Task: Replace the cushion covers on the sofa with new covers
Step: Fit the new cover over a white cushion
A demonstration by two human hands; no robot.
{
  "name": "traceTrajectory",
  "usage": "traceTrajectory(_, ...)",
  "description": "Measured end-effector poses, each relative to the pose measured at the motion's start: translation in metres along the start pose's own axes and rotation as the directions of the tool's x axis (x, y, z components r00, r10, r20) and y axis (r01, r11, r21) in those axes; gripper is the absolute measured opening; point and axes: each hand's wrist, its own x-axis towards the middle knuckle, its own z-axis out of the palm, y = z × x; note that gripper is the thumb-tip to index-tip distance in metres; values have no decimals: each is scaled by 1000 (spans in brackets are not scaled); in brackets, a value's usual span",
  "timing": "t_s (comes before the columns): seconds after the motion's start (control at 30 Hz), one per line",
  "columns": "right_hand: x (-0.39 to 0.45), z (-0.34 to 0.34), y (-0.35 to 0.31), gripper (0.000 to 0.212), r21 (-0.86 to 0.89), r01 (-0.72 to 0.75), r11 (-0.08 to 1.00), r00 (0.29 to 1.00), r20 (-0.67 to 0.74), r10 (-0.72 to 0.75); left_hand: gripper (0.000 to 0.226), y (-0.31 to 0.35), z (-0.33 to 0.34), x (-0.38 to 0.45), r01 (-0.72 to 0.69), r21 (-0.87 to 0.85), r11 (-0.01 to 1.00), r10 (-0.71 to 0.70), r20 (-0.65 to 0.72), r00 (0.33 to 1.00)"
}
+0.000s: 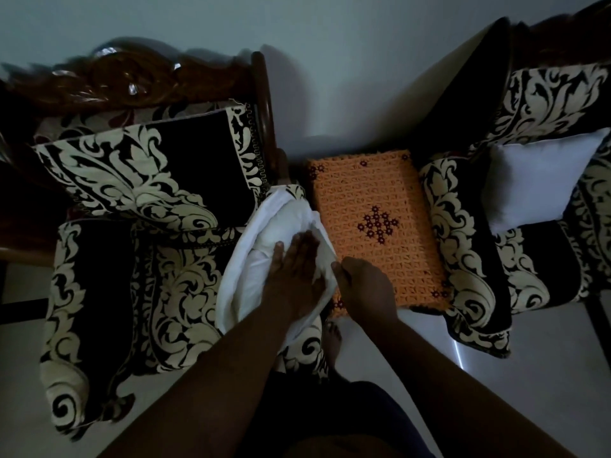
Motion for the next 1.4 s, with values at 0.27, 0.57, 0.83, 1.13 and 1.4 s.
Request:
traceTrajectory(0.27,36,3,-15,33,75,-92,993,995,-35,95,77,19,-46,11,-131,-53,990,122,-153,981)
traceTrajectory(0.57,81,1,-23,40,168,-152,974,988,53,144,86,-26,-75,45,-55,-352,934,44,-41,998)
traceTrajectory(0.83,83,13,-26,43,54,-206,977,978,48,204,72,-29,-72,39,1,60,998,15,-276,961)
traceTrajectory(1.13,94,1,-18,29,113,30,993,998,-65,-22,96,-26,-30,35,-49,139,989,64,-103,993)
traceTrajectory(1.4,82,8,-15,28,224,-22,974,999,-39,31,80,-32,-12,37,-105,140,985,104,14,994)
